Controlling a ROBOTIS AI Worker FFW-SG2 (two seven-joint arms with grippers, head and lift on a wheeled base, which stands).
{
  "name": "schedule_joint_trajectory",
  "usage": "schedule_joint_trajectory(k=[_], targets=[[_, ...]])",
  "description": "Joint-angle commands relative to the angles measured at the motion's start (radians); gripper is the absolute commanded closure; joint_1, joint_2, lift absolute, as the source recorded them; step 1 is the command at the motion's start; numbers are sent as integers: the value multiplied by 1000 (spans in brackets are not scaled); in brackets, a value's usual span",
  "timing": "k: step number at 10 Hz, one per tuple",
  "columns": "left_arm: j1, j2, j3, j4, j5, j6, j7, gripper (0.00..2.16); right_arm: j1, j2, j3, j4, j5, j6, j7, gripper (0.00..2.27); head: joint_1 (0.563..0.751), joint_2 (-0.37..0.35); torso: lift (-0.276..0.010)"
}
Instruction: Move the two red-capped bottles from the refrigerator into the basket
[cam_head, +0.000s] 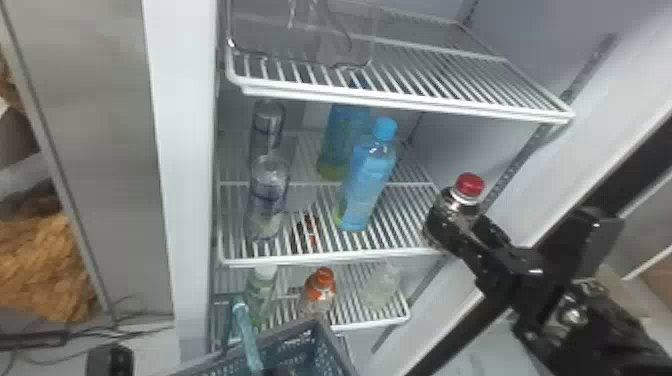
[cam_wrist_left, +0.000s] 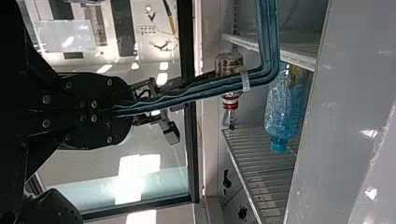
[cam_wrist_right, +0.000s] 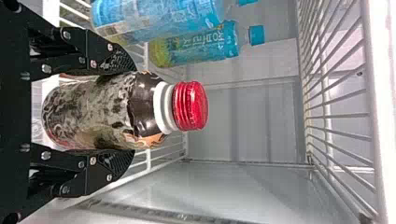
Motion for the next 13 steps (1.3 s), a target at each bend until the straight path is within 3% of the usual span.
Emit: schedule_joint_trajectory(k=[1, 8, 13], targets=[[-2, -1, 0, 0, 0, 0, 0, 1168, 46, 8, -25, -51, -6, 26, 13, 1282, 695, -350, 0], [3, -3, 12, 0, -2, -2, 3, 1168, 267, 68, -103, -265, -75, 147, 105, 1282, 695, -350, 0], [-4, -1, 20, 0, -2, -5, 6, 1168, 362, 68, -51, -297, -137, 262, 172, 1282, 695, -350, 0]])
